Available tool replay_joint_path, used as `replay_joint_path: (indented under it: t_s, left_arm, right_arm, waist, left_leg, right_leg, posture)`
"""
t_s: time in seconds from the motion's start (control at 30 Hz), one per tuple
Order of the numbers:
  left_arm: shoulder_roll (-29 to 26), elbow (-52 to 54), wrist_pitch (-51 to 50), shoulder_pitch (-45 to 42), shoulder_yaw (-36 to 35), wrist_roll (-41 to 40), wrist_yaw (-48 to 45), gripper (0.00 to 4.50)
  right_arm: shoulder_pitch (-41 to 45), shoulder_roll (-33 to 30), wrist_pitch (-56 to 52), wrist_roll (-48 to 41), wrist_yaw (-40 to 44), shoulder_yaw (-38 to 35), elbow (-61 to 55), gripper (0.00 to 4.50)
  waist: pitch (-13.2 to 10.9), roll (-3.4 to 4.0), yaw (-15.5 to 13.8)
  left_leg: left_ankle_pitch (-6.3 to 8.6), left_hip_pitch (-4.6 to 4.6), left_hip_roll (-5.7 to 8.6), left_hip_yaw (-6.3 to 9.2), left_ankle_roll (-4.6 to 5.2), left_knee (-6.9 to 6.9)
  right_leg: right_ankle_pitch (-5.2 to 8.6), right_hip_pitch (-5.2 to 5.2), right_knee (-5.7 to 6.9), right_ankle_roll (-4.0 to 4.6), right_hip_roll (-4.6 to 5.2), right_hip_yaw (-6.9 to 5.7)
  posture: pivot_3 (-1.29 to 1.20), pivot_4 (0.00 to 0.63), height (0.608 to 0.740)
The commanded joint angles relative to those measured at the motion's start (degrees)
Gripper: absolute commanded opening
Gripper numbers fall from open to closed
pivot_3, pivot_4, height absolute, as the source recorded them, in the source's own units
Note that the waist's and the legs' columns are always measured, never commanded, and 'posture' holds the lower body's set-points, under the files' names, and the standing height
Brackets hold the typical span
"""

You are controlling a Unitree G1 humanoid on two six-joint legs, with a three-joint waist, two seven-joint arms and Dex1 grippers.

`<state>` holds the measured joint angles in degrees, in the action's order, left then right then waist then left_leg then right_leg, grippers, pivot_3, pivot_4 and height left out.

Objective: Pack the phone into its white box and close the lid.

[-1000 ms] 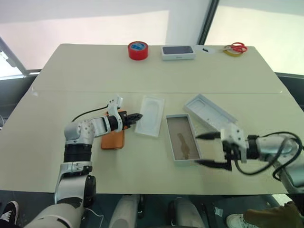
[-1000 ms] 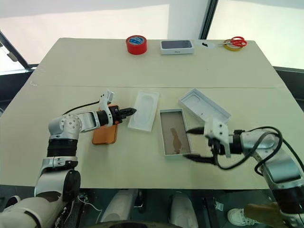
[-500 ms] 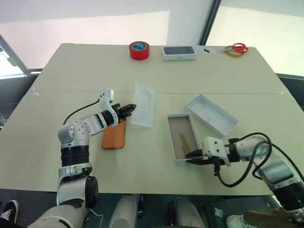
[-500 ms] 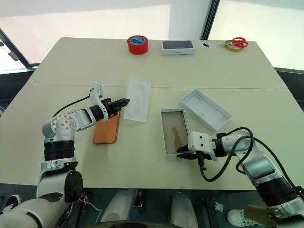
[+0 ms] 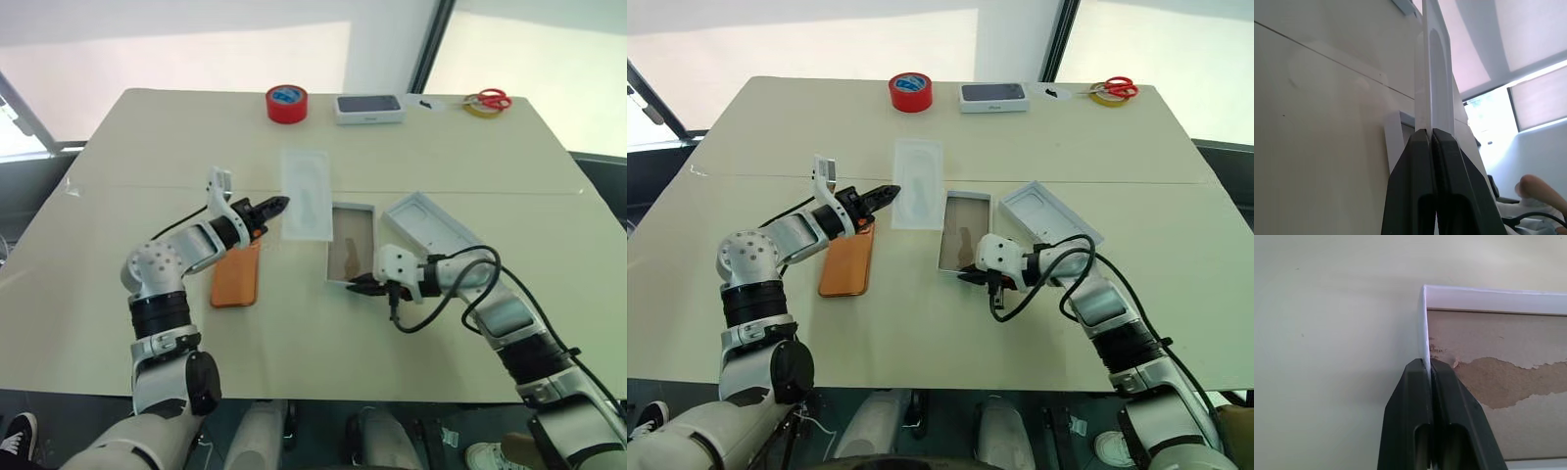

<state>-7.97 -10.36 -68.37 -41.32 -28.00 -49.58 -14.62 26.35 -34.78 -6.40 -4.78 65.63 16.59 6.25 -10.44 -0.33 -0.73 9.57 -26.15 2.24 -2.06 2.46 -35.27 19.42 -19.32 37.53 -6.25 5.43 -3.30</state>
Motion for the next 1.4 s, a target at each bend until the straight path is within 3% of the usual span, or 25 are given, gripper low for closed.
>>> replay_joint_path:
  t_s: [0.03, 0.1, 0.27, 0.4, 0.67, 0.9, 1.0, 1.1, 1.33, 1.4]
  left_arm:
    - [-0.18, 2.71, -0.52, -0.47, 0.14, -2.64, 0.16, 0.0]
    - [-0.06, 3.22, -0.16, 0.19, 0.56, -2.84, 0.33, 0.0]
    - [1.84, 6.0, 0.46, 3.85, 3.9, -2.32, -0.28, 0.0]
    - [4.41, 6.29, 2.37, 5.21, 4.89, -2.33, 0.44, 0.0]
    - [5.8, 5.3, 4.15, 7.74, 10.26, 0.0, -1.12, 0.0]
    - [6.04, 4.02, 2.28, 7.17, 10.88, -1.06, -1.22, 0.0]
    - [5.65, 4.65, 2.42, 7.35, 12.37, 0.0, -1.45, 0.84]
    - [5.05, 5.57, 2.72, 7.44, 13.37, 0.06, -2.31, 2.23]
    - [-0.58, 12.27, 7.56, 8.58, 17.7, 2.56, -8.18, 2.23]
    - [-4.38, 15.44, 13.27, 10.21, 20.97, 6.43, -12.41, 2.3]
  right_arm:
    - [0.36, 0.06, 0.77, -0.35, -0.67, -1.38, -0.51, 1.91]
    - [0.44, -0.16, -0.39, -2.17, -1.18, -3.49, -1.44, 2.89]
    - [-2.03, -4.49, -8.21, -10.34, -1.14, -13.51, -5.97, 2.89]
    - [-5.88, -8.05, -8.32, -10.91, -2.77, -18.49, -6.29, 2.89]
    - [-6.7, -9.51, -6.48, -9.55, -4.86, -19.11, -5.1, 2.89]
    - [-7.37, -9.38, -6.03, -9.49, -6.15, -18.98, -5.59, 2.89]
    - [-7.07, -9.14, -5.74, -9.41, -6.48, -18.83, -5.42, 2.94]
    - [-5.92, -8.27, -5.79, -9.43, -7.09, -18.32, -5.11, 2.94]
    - [-2.35, -3.58, -6.71, -9.71, -9.47, -16.6, -5.15, 2.94]
    - [-1.04, -1.6, -7.38, -9.73, -10.34, -15.85, -4.88, 2.4]
  waist:
    - [0.0, 0.0, 0.03]
    - [0.0, 0.0, 0.03]
    - [0.0, 0.0, -0.24]
    - [-0.01, -0.04, -0.47]
    - [-0.01, -0.02, 0.06]
    - [-0.01, -0.02, -0.14]
    - [-0.01, -0.02, -0.06]
    - [-0.01, -0.02, -0.06]
    - [0.0, -0.01, 0.1]
    - [0.0, 0.0, 0.23]
  left_leg:
    - [-0.01, 0.0, 0.0, 0.0, -0.01, 0.01]
    - [-0.01, 0.0, 0.0, 0.0, -0.02, 0.01]
    - [0.01, 0.0, 0.0, 0.0, -0.04, 0.01]
    - [0.07, 0.0, 0.02, 0.0, -0.13, 0.01]
    - [0.01, 0.01, -0.01, 0.0, -0.05, 0.06]
    - [0.02, 0.0, 0.01, 0.0, -0.07, 0.03]
    - [0.02, 0.0, 0.01, 0.0, -0.06, 0.04]
    - [0.02, 0.0, 0.01, 0.0, -0.06, 0.03]
    - [0.02, 0.0, 0.0, 0.0, -0.08, 0.06]
    - [0.05, 0.0, 0.0, 0.0, -0.15, 0.09]
  right_leg:
    - [0.0, -0.01, 0.0, 0.0, 0.0, 0.0]
    - [0.0, -0.01, 0.0, 0.0, -0.01, 0.0]
    - [0.0, 0.01, 0.0, 0.0, 0.02, 0.0]
    - [0.0, 0.05, -0.04, 0.0, 0.06, 0.0]
    - [0.0, -0.02, -0.02, 0.0, 0.02, 0.03]
    - [0.0, 0.01, -0.03, 0.0, 0.06, 0.03]
    - [0.0, 0.0, -0.03, 0.0, 0.05, 0.03]
    - [0.0, 0.0, -0.03, 0.0, 0.05, 0.03]
    - [0.0, -0.04, -0.02, 0.01, 0.03, 0.03]
    - [0.0, -0.04, -0.03, 0.01, 0.02, 0.04]
  posture:
    - [0.0, 0.15, 0.735]
    - [0.0, 0.15, 0.735]
    - [0.0, 0.15, 0.735]
    - [0.0, 0.15, 0.735]
    - [0.0, 0.15, 0.735]
    - [0.0, 0.15, 0.735]
    - [0.0, 0.15, 0.735]
    - [0.0, 0.15, 0.735]
    - [0.0, 0.15, 0.735]
    - [0.0, 0.15, 0.735]
